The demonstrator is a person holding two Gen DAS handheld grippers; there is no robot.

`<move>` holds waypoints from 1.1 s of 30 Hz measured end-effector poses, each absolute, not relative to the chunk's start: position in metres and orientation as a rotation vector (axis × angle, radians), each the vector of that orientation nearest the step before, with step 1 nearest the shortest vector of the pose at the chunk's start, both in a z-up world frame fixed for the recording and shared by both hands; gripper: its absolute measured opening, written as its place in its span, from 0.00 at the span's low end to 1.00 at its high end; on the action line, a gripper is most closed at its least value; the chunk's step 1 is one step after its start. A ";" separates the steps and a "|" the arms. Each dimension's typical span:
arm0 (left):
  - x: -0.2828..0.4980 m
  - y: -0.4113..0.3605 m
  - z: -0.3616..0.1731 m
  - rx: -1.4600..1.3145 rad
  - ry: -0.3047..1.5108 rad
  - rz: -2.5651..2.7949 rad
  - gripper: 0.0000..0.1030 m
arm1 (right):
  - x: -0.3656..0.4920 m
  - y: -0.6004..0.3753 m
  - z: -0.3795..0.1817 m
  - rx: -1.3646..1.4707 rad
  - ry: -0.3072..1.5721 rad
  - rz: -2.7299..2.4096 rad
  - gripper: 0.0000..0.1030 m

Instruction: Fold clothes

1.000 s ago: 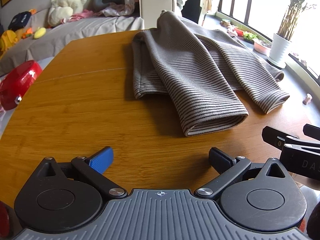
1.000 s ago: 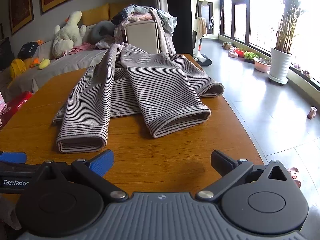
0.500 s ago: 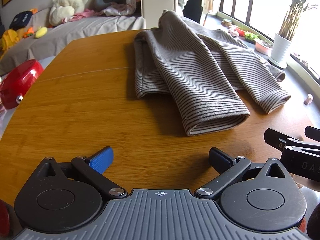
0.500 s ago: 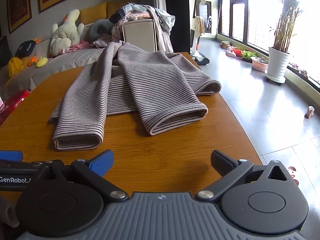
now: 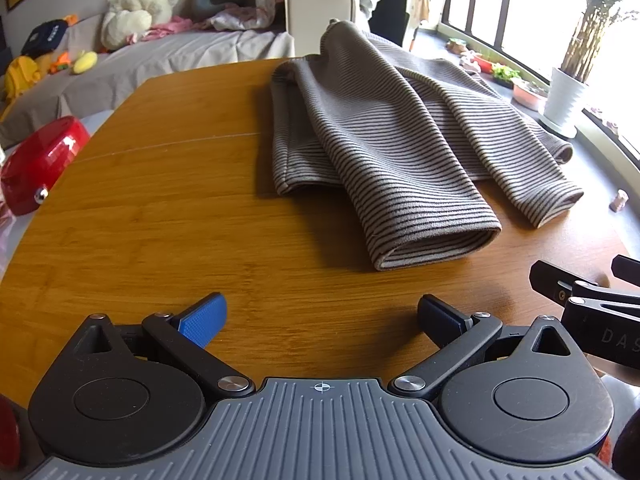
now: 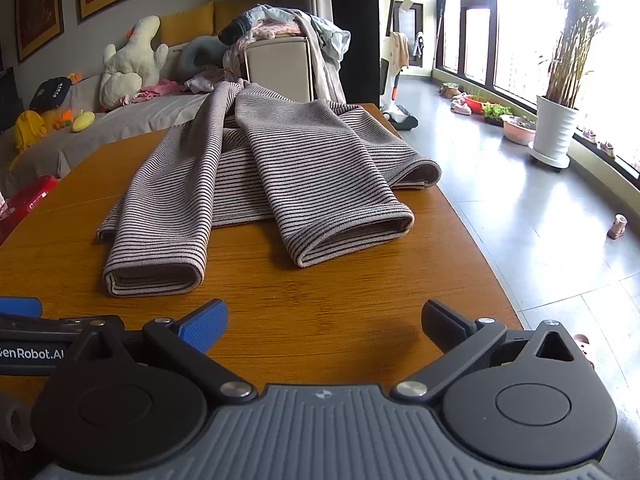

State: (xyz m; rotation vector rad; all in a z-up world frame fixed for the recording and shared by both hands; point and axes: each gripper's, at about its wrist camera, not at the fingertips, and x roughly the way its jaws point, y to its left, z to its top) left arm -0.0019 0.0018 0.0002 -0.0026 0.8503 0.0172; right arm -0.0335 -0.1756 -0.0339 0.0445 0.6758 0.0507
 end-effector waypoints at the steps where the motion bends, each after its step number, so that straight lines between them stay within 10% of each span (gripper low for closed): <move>1: -0.002 0.002 0.000 -0.003 0.850 0.017 1.00 | -0.034 -0.176 -0.034 0.044 0.676 0.051 1.00; 33: -0.003 0.001 0.001 0.001 0.851 0.019 1.00 | -0.025 -0.189 -0.026 0.039 0.693 0.057 1.00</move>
